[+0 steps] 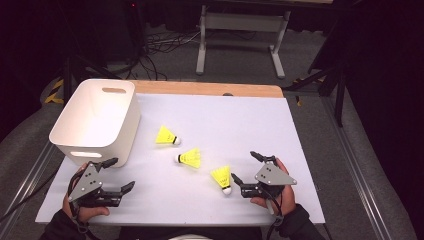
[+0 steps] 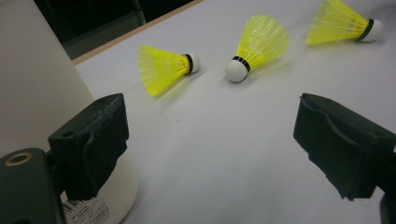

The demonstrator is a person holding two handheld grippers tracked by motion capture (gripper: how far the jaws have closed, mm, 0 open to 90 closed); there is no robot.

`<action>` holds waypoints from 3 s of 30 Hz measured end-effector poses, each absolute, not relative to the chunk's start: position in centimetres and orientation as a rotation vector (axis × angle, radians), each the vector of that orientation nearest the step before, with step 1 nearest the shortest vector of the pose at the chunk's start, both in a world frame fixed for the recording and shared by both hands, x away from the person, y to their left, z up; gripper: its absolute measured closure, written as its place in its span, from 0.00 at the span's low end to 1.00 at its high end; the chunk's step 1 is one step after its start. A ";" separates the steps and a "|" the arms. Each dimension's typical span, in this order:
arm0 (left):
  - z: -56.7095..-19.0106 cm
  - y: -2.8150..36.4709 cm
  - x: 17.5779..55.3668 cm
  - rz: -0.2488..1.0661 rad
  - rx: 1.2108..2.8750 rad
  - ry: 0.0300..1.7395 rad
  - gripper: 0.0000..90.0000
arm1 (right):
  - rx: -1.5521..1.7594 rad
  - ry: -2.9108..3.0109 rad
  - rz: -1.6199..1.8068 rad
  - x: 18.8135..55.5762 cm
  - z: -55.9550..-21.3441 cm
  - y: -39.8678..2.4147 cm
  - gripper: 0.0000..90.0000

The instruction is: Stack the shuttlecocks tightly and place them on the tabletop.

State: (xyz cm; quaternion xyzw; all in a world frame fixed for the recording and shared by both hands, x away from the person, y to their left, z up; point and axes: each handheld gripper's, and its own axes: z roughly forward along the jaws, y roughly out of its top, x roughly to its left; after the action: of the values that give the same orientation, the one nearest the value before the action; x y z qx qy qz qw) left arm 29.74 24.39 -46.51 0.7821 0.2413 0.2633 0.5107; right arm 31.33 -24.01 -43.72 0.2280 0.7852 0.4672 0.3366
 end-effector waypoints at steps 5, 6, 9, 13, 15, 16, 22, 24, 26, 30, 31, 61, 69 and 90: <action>-46.5 23.9 29.4 0.630 1.910 0.554 0.16 | 0.593 2.060 1.215 31.3 -43.8 -24.2 0.13; -46.5 23.7 29.4 0.635 1.911 0.549 0.16 | 0.595 2.057 1.221 31.5 -43.7 -24.3 0.13; -46.5 23.4 29.3 0.623 1.919 0.541 0.16 | 0.601 2.056 1.227 31.6 -43.7 -24.4 0.13; -46.5 22.8 29.4 0.611 1.921 0.527 0.17 | 0.602 2.070 1.218 31.7 -43.8 -24.5 0.14; -46.4 22.5 29.5 0.608 1.928 0.524 0.17 | 0.609 2.070 1.224 31.7 -43.7 -24.6 0.14; -46.3 22.2 29.5 0.609 1.936 0.522 0.18 | 0.611 2.069 1.224 31.7 -43.7 -24.7 0.14; -45.8 20.8 30.2 0.594 1.938 0.503 0.19 | 0.630 2.084 1.238 31.9 -43.6 -25.4 0.14; -45.6 20.2 30.6 0.585 1.943 0.493 0.19 | 0.639 2.077 1.249 31.9 -43.3 -25.9 0.14; -45.4 19.8 30.9 0.596 1.951 0.497 0.19 | 0.651 2.074 1.251 32.0 -43.3 -26.1 0.14; -45.3 19.2 31.5 0.599 1.967 0.499 0.20 | 0.662 2.081 1.248 32.3 -43.5 -26.2 0.14; -45.3 19.0 31.7 0.599 1.970 0.505 0.20 | 0.662 2.081 1.248 32.3 -43.5 -26.2 0.14; -43.4 13.7 39.7 0.543 1.994 0.731 0.15 | 0.667 2.165 1.180 32.5 -44.6 -25.8 0.16; -44.4 13.4 41.7 0.519 2.007 0.795 0.14 | 0.662 2.181 1.167 32.5 -44.9 -25.8 0.16; -46.3 14.1 43.7 0.457 2.035 0.907 0.26 | 0.644 2.224 1.129 32.7 -45.4 -25.5 0.17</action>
State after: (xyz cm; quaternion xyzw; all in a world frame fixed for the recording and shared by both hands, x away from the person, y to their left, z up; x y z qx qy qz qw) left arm 43.72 14.08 -46.33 0.8119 0.3618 0.1824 0.4203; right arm 32.67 -25.48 -45.39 0.2401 0.8290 0.4210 0.2789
